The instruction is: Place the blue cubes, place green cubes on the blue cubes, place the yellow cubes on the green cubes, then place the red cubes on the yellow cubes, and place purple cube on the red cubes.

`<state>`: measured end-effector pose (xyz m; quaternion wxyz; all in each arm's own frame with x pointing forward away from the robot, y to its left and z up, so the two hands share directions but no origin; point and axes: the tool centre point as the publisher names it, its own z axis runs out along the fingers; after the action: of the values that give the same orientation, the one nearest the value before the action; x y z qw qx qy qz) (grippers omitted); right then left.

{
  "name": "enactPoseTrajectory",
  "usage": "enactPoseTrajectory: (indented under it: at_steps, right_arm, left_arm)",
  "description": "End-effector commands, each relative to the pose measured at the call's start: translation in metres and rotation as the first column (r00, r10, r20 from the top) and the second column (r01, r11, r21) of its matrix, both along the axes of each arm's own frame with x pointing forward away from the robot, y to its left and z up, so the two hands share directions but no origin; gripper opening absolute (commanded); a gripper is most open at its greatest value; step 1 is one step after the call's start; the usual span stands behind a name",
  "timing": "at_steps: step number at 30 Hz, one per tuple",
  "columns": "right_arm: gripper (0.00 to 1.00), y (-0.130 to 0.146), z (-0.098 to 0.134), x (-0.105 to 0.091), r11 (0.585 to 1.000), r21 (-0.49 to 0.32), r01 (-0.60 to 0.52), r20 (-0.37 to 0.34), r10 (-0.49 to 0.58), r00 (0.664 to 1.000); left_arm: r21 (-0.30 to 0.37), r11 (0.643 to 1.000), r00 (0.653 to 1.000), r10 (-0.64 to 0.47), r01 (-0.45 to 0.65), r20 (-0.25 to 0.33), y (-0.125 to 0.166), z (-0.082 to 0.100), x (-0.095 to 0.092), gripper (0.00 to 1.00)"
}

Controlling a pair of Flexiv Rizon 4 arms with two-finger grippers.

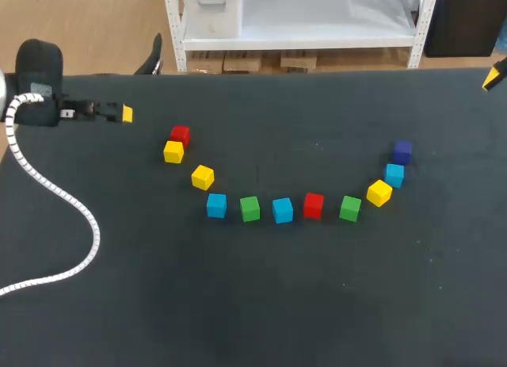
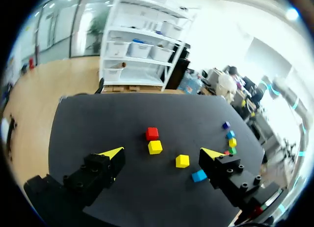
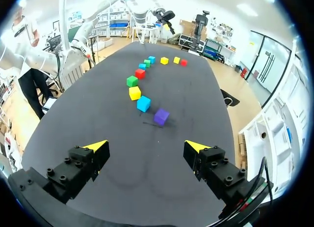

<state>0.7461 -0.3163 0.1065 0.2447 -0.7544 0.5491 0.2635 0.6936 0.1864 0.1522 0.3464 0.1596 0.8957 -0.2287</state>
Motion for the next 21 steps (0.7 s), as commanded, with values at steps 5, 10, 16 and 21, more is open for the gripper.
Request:
enactPoseTrajectory:
  at_steps: [5, 10, 16, 21]
  right_arm:
    - [1.0, 0.0, 0.0, 0.0, 1.0, 0.0, 0.0, 0.001, 0.0, 1.0]
    - [1.0, 0.0, 0.0, 0.0, 1.0, 0.0, 0.0, 0.001, 0.0, 1.0]
    - [1.0, 0.0, 0.0, 0.0, 1.0, 0.0, 0.0, 0.001, 0.0, 1.0]
    - [1.0, 0.0, 0.0, 0.0, 1.0, 0.0, 0.0, 0.001, 0.0, 1.0]
  left_arm:
    - [0.183, 0.863, 0.869, -0.489, 0.47, 0.074, 0.009, 0.008, -0.024, 1.0]
    - [0.314, 0.703, 0.724, -0.687, 0.638, 0.067, 0.002, 0.008, -0.036, 1.0]
    - [0.411, 0.577, 0.613, -0.788, 0.706, 0.054, -0.002, 0.009, -0.044, 1.0]
    - [0.411, 0.577, 0.613, -0.788, 0.706, 0.054, -0.002, 0.009, -0.044, 1.0]
